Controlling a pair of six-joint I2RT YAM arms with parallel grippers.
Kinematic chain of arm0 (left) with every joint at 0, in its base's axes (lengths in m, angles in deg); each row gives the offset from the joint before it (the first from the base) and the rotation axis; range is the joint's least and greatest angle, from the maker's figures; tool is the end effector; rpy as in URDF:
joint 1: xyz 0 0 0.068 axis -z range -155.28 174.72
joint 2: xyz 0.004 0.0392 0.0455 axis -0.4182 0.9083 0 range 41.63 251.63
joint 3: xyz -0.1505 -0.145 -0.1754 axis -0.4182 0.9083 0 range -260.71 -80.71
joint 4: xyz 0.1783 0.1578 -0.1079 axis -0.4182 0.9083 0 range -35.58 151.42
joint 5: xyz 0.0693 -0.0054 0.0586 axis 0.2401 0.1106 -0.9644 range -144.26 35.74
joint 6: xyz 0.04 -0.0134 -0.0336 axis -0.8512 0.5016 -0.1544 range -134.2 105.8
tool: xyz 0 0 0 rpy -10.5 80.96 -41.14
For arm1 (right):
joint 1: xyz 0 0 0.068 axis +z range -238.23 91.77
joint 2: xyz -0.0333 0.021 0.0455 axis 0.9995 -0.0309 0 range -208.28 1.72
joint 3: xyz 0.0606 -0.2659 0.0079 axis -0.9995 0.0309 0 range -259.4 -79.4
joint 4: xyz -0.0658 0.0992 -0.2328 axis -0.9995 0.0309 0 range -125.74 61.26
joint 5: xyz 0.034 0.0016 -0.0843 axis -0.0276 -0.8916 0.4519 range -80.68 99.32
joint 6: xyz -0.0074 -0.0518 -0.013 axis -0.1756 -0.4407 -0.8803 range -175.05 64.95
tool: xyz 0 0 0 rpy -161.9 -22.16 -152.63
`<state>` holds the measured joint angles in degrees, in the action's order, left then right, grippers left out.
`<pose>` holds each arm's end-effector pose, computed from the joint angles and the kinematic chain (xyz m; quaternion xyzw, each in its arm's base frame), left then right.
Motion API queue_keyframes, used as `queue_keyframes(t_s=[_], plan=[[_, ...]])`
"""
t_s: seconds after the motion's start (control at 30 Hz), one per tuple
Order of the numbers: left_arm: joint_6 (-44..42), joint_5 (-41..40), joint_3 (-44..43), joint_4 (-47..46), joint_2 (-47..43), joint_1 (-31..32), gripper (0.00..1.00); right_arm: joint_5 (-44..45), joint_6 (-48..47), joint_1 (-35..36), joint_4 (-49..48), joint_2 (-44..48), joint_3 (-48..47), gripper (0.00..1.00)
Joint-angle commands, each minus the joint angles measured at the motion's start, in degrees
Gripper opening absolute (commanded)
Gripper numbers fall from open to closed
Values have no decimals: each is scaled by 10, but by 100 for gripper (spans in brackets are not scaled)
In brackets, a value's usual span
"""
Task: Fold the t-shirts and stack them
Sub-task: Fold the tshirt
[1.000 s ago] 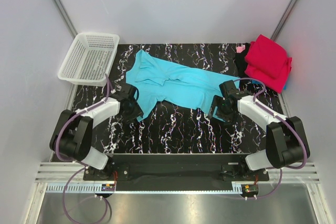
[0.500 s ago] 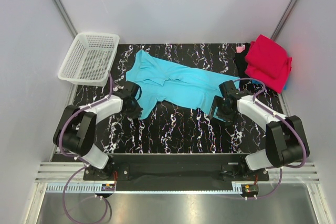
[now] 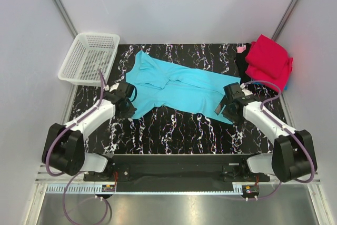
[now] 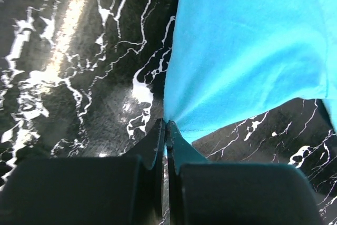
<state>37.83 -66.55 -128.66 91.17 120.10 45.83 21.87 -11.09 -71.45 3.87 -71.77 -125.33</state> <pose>0.2366 -0.0832 0.1991 -0.2802 0.9339 -0.0324 0.2199 0.2243 0.0597 0.2062 0.2500 0.9420 0.0070 0.2239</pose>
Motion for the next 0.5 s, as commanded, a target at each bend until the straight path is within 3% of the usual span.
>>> queue_keyframes(t_s=[0.0,0.17,0.47], plan=[[-11,-33,-26,24,-33,1,0,25,46,-11,-14,-32,8,90],[-18,-48,-35,44,-51,1,0,6,66,-39,-23,-75,22,90],[-23,-63,-43,58,-61,1,0,-8,25,-132,-52,-36,60,90]])
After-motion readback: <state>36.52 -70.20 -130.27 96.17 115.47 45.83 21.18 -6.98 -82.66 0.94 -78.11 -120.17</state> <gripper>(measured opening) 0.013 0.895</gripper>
